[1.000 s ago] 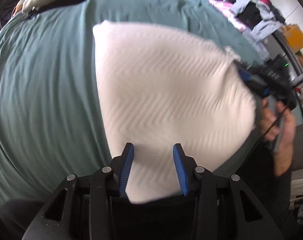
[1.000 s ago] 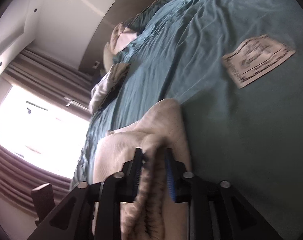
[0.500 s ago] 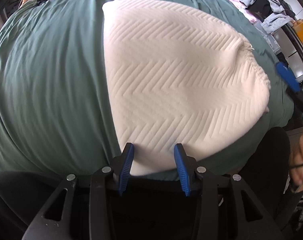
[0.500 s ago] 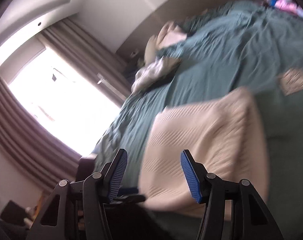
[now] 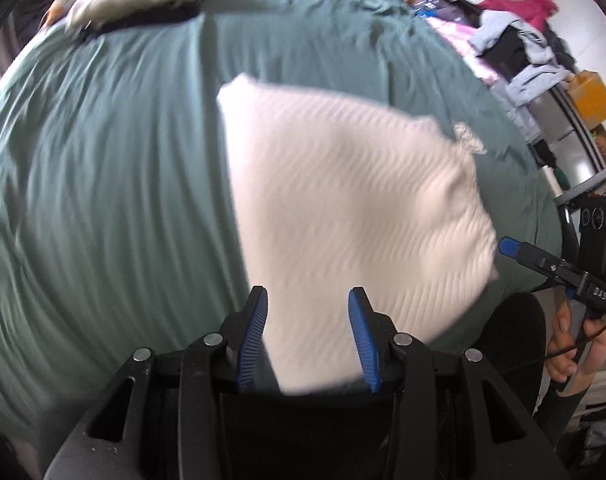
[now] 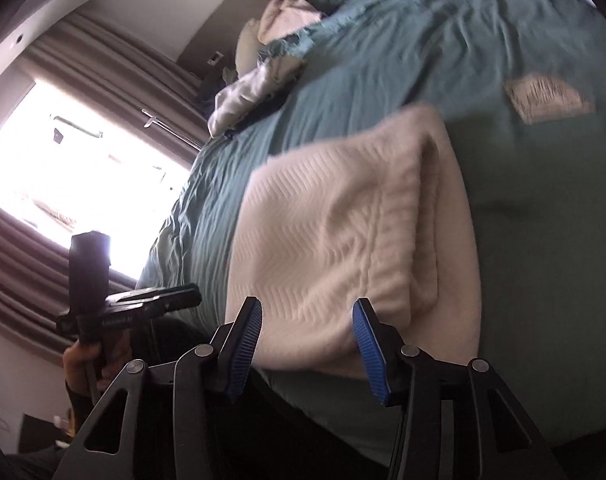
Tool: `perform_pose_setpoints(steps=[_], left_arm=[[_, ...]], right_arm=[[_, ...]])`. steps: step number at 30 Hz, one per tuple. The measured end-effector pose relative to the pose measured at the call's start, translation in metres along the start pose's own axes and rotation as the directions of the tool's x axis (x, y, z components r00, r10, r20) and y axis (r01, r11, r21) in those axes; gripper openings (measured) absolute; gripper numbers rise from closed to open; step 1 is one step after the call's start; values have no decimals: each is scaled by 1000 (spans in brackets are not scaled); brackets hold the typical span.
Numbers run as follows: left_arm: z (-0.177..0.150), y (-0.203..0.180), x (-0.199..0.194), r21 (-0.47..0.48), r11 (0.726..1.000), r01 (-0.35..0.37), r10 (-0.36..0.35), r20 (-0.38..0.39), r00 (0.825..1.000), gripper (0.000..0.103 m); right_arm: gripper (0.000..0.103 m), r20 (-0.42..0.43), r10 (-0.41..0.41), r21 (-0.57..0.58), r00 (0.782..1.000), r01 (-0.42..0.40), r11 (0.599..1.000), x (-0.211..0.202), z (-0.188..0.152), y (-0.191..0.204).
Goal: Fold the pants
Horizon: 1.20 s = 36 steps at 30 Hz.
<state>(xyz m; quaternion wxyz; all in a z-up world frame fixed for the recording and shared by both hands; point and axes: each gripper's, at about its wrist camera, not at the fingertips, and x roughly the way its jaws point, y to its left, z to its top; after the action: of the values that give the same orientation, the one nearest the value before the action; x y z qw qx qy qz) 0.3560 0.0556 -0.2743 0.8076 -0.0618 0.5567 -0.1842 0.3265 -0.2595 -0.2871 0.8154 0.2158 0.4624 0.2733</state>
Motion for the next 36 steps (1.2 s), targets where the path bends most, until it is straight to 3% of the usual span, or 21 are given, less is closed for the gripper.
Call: perform_pose_setpoints(steps=[3,5,7,9,11,13,16,18,21,23,25,26,27,29,30,33,36], left_arm=[[33,-10,21,85,986,145,-145,-7,989,39],[53,3,39,58,969,239,-237,-36,971,39],[68,13,60,28,954,298,-295,-82,952,39],[76,25,77,-2,947,320,-318,-117,941,39],[87,35,87,-31,940,340,-341,-127,932,39],[97,42,89,-17,931,363,-363,-124,924,39],[118,55,99,-21,919,393,-393,-113,913,39],[129,71,105,-78,904,421,-427,-75,901,39],[137,86,103,-152,882,446,-452,-6,892,39],[137,87,94,-136,838,528,-531,17,847,40],[136,94,93,-130,743,656,-658,36,752,40],[136,102,98,-147,703,696,-700,32,713,40],[137,112,101,-175,680,712,-718,37,695,40],[138,133,113,-263,608,749,-762,71,644,40],[138,140,115,-291,589,753,-764,102,637,40],[130,133,122,-296,628,720,-737,73,672,40],[111,118,125,-281,657,699,-729,0,685,39]], right_arm=[[103,-24,59,-42,998,-60,997,12,35,14],[103,-99,123,-62,987,-130,990,40,59,22],[103,-188,181,-39,965,-192,981,67,71,25],[103,-276,258,14,926,-264,964,99,81,18],[103,-323,258,73,910,-248,966,122,87,1],[103,-316,240,100,918,-220,970,137,98,-21],[103,-244,296,118,924,-274,954,138,112,-40],[103,-187,285,113,940,-268,957,133,116,-47],[103,-173,296,113,939,-280,953,130,109,-53],[103,-173,289,86,942,-278,957,126,103,-51],[103,-175,285,65,942,-278,958,131,99,-45],[103,-173,289,61,942,-282,957,130,98,-45],[103,-168,295,59,940,-289,955,129,97,-46],[103,-160,309,61,938,-303,951,126,95,-51],[103,-158,314,61,936,-308,949,126,93,-51],[103,-153,312,60,938,-306,950,126,94,-50],[103,-151,305,53,940,-301,952,127,94,-48]])
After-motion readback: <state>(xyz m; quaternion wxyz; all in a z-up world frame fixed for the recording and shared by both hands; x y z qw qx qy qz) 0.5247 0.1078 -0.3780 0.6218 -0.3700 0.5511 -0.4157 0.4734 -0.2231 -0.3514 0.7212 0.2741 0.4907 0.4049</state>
